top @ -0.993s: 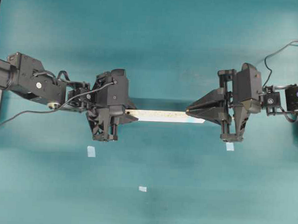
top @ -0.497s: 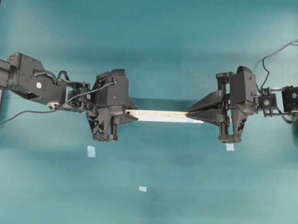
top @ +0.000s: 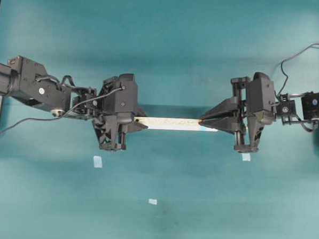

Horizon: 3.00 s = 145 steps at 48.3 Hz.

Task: Insert the rod into the hole on the wooden board.
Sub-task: 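Lower the peg into the hole with the right gripper, then open the right gripper and raise it away from the peg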

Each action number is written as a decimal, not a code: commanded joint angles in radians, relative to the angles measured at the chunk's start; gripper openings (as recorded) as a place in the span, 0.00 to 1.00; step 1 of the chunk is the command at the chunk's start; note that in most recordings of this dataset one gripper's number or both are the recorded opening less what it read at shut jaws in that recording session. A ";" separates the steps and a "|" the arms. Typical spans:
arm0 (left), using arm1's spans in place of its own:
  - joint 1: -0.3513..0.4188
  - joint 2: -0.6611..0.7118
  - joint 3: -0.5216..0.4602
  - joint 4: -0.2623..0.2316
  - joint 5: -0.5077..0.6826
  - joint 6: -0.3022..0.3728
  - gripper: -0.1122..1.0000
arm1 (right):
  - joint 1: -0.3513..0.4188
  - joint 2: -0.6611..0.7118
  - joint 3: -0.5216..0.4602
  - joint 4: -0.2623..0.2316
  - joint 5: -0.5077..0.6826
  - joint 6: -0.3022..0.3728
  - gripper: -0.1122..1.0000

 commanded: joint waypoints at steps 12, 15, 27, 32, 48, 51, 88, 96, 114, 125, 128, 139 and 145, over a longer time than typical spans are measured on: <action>-0.005 -0.018 -0.011 0.002 0.003 -0.009 0.38 | -0.003 -0.009 0.014 0.003 -0.005 -0.002 0.20; -0.003 -0.018 -0.011 0.002 0.003 -0.009 0.38 | -0.003 -0.006 0.020 0.002 -0.005 -0.002 0.20; -0.005 -0.018 -0.017 0.002 0.017 -0.009 0.38 | -0.003 -0.008 0.034 0.000 -0.005 -0.002 0.20; -0.003 -0.018 -0.018 0.002 0.021 -0.009 0.38 | -0.003 -0.008 0.040 0.000 -0.002 -0.002 0.20; -0.003 -0.018 -0.017 0.002 0.023 -0.009 0.38 | -0.003 -0.006 0.057 0.000 -0.002 -0.003 0.20; -0.003 -0.018 -0.017 0.002 0.023 -0.009 0.38 | -0.003 0.000 0.057 0.000 -0.002 -0.003 0.20; 0.005 -0.020 -0.018 0.000 0.025 -0.008 0.38 | 0.008 0.048 0.043 0.002 0.055 -0.006 0.20; 0.005 -0.021 -0.018 0.000 0.025 -0.006 0.38 | 0.008 0.048 0.021 0.002 0.135 0.002 0.20; 0.006 -0.021 -0.018 0.002 0.023 -0.006 0.38 | 0.008 0.032 -0.005 0.000 0.229 0.000 0.20; 0.006 -0.021 -0.020 0.000 0.025 -0.003 0.38 | 0.008 -0.043 -0.005 0.000 0.347 -0.002 0.35; 0.006 -0.021 -0.020 0.000 0.023 -0.003 0.38 | 0.008 -0.072 -0.009 0.000 0.377 -0.003 0.50; 0.006 -0.021 -0.018 0.002 0.023 -0.003 0.38 | 0.008 -0.169 -0.009 0.000 0.410 -0.003 0.78; 0.006 -0.021 -0.021 0.002 0.025 -0.005 0.38 | 0.008 -0.201 -0.011 0.000 0.411 0.000 0.79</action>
